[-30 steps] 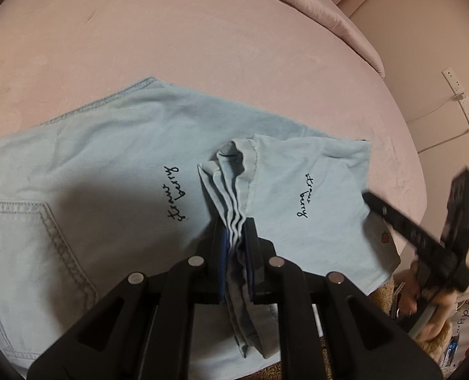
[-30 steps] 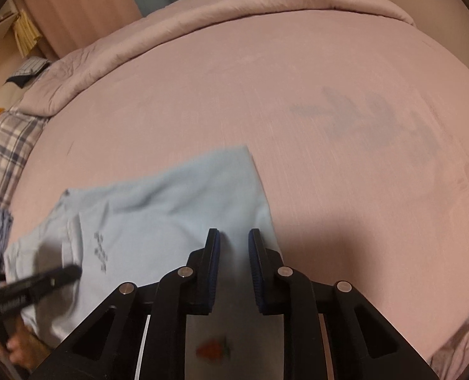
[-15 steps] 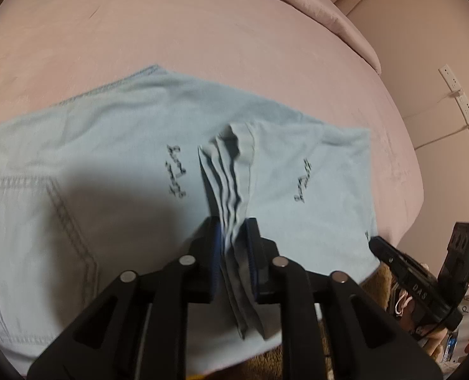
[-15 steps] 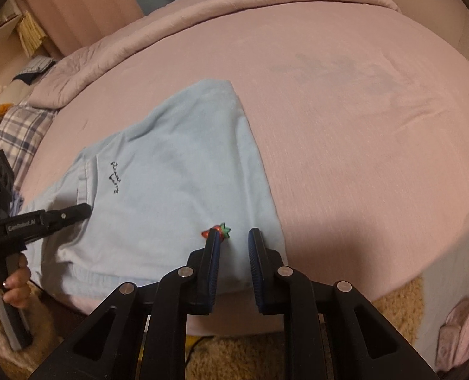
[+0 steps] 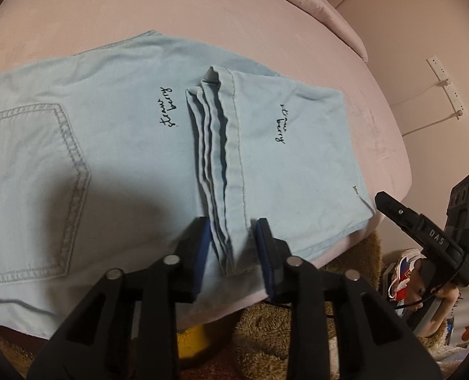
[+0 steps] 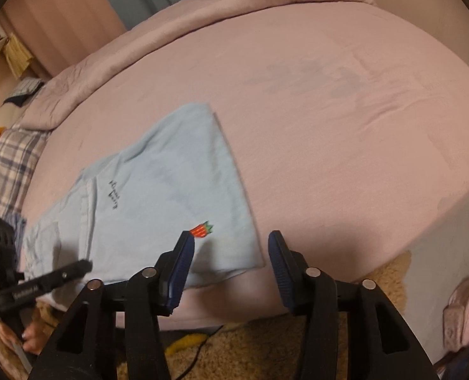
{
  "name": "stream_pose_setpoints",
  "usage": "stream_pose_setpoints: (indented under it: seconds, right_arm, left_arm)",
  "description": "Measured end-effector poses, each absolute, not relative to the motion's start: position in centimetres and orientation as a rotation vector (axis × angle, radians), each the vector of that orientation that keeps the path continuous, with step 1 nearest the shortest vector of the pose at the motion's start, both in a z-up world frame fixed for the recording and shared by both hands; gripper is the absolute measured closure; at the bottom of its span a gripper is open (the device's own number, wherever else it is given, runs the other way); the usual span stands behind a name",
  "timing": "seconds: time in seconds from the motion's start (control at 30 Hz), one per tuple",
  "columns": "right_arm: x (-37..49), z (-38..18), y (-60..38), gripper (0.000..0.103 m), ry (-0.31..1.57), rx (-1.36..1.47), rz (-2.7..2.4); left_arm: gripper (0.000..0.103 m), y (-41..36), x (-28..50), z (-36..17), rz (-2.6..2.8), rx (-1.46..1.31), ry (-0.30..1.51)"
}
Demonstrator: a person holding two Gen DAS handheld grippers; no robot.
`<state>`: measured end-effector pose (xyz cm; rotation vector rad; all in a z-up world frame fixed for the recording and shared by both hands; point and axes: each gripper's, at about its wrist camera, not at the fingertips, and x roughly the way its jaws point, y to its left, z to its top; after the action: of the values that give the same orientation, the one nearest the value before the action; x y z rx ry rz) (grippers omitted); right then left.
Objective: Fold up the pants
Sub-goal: 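Lay the cuffs down and open the right gripper while the left gripper holds the fold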
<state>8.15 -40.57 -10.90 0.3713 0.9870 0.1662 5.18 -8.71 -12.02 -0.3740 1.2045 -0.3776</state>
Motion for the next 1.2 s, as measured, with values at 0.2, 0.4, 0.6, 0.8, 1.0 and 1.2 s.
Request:
stream_pose_setpoints:
  seconds: [0.2,0.4,0.6,0.8,1.0,1.2]
  right_arm:
    - [9.2,-12.9,-40.1,0.055,1.03,0.44,0.222]
    - [8.8,-12.7,-39.9,0.08,1.001,0.425,0.217]
    - [7.4,-11.1,-40.8,0.09,0.917,0.396,0.209]
    - [8.4,-13.4,-40.2,0.091,0.969,0.347,0.155]
    - [8.8,-12.6,-40.3,0.09,0.997,0.333,0.157]
    - [11.9,-9.3,-41.4,0.048,0.93,0.346,0.191]
  left_arm:
    - [0.081,-8.3,4.6,-12.2,-0.368,-0.383,1.191]
    - [0.081,-8.7,4.8,-12.0,-0.364,-0.378,1.188]
    - [0.081,-8.7,4.8,-12.1,-0.364,-0.373,1.184]
    - [0.08,-8.7,4.6,-12.3,-0.361,-0.371,1.178]
    - [0.077,-8.8,4.5,-11.9,-0.362,-0.371,1.174]
    - [0.068,-8.0,5.9,-10.4,-0.341,-0.369,1.119]
